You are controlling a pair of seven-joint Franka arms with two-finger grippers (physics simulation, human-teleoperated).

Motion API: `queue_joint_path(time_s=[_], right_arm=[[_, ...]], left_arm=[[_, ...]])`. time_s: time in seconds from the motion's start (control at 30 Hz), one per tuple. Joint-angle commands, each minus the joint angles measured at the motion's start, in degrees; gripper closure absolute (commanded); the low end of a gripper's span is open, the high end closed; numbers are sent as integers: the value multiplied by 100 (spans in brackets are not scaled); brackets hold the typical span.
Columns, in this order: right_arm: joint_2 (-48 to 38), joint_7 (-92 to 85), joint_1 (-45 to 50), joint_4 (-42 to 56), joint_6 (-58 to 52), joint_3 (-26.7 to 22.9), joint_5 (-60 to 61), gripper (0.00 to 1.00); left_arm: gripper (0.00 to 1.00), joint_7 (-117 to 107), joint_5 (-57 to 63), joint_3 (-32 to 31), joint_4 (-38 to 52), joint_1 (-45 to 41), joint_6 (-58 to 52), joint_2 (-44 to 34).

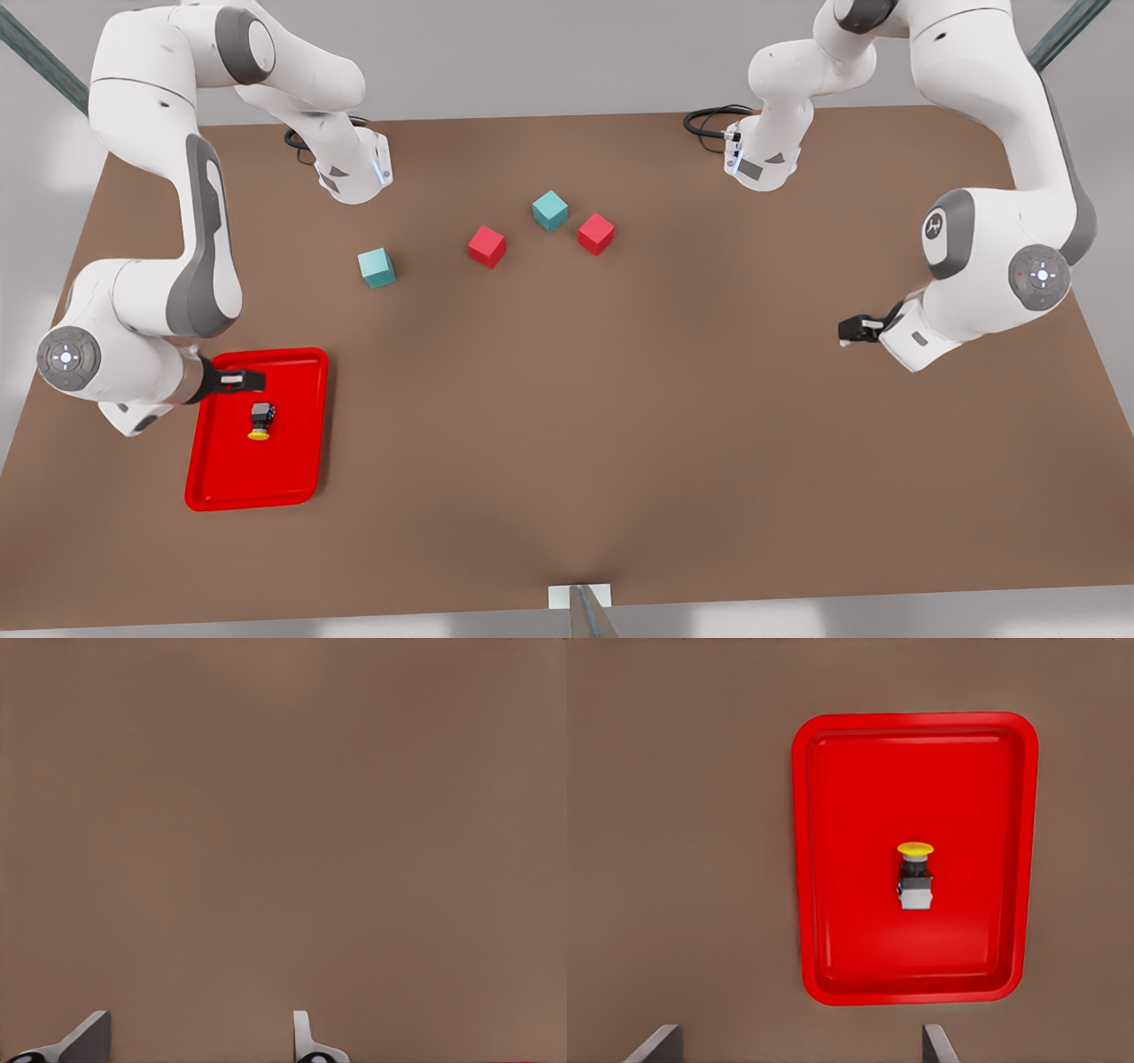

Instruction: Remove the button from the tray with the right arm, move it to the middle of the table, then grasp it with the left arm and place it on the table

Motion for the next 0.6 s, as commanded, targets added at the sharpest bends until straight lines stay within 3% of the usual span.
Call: queue_joint_path(time_s=[0.0, 0.2, 0.47, 0.57], right_arm=[[29, -173, -2, 3, 326, 0, 1, 0], [-7, -102, 41, 91, 238, -17, -25, 0], [503, -93, -117, -726, 1714, -17, -16, 0], [741, -243, -468, -745, 1750, -17, -69, 0]], left_arm=[[0, 232, 108, -2, 14, 1, 395, -16], [0, 206, 108, -11, -100, -86, 78, 10], [0, 47, 125, -11, -47, -157, 280, 54], [0, -5, 117, -11, -56, -183, 237, 63]])
